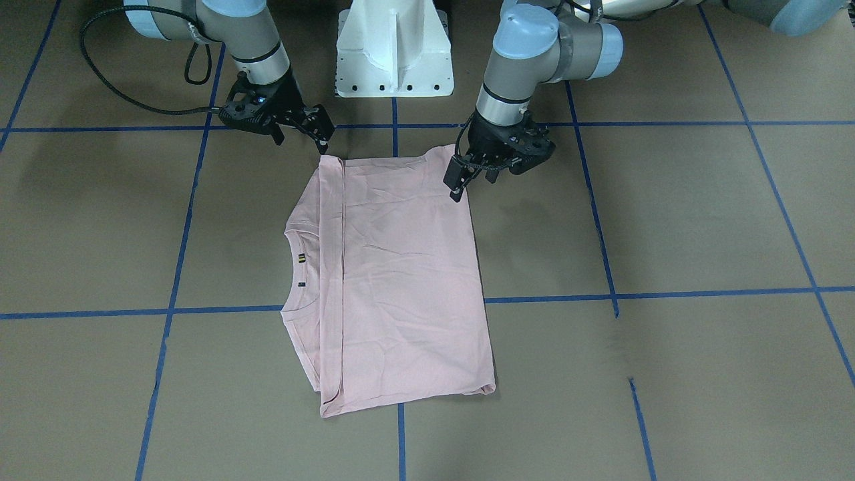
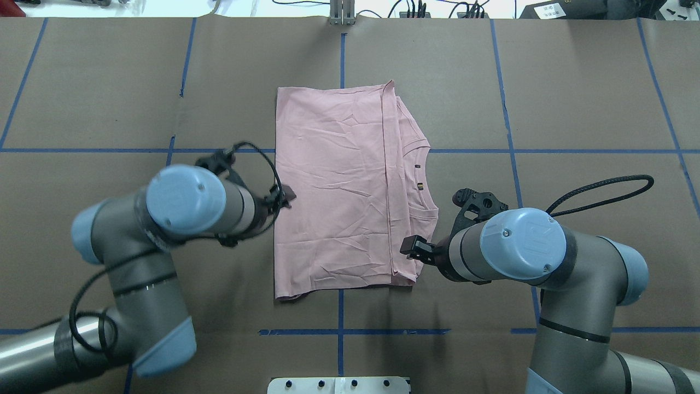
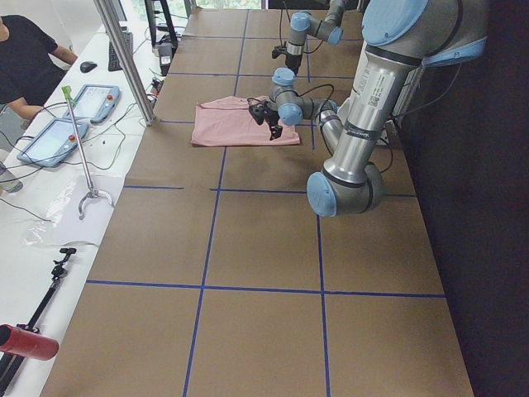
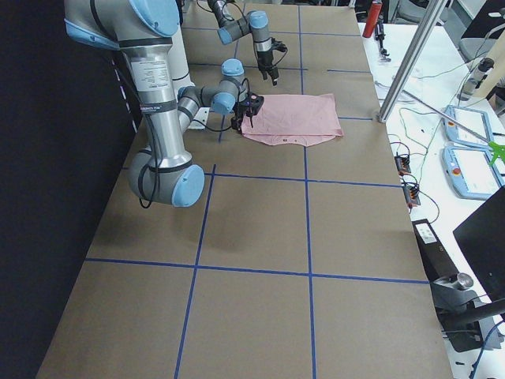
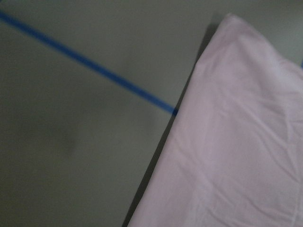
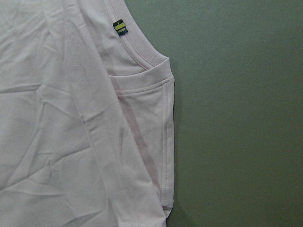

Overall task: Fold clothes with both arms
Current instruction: 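Lower both grippers to the shirt edge nearest the robot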

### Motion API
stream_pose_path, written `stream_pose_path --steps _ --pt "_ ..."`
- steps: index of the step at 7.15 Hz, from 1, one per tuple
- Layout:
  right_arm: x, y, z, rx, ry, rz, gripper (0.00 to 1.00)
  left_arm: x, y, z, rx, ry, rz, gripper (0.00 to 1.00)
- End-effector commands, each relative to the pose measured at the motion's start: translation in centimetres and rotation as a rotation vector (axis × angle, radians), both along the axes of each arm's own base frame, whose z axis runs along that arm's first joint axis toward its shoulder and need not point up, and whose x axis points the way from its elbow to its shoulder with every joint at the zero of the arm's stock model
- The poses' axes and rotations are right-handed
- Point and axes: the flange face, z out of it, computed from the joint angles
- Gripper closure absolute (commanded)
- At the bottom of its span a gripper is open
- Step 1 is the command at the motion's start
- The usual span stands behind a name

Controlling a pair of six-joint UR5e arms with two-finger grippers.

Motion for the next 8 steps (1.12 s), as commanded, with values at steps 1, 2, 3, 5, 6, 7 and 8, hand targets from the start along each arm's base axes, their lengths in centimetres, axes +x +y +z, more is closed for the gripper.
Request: stream_pose_path --steps 1,2,3,5,6,7,8 --pt "0.1 -0.1 -0.2 0.002 -0.005 0.002 0.0 3.9 7.1 1.0 -0.104 0.003 0.009 0.0" --pt "0.2 -0.1 -0.2 0.002 -0.005 0.003 0.0 5.2 9.1 1.2 -0.127 0.0 0.028 0.0" --pt "0.3 -0.2 -0.4 0.002 -0.008 0.005 0.0 5.8 9.9 1.5 -0.132 -0.006 0.039 0.0" --pt "0.7 -0.6 -0.4 0.0 -0.01 0.011 0.0 5.8 9.8 1.3 -0.137 -0.01 0.034 0.08" --pt "0.6 -0.6 -0.4 -0.002 -0.009 0.01 0.0 5.5 9.5 1.2 -0.138 -0.014 0.029 0.2" --pt "0.7 -0.6 -0.5 0.0 -0.012 0.01 0.0 5.3 9.4 1.5 -0.145 -0.043 0.024 0.24" --pt "0.7 -0.6 -0.5 0.0 -0.012 0.01 0.0 5.1 9.0 1.5 -0.147 -0.05 0.017 0.24"
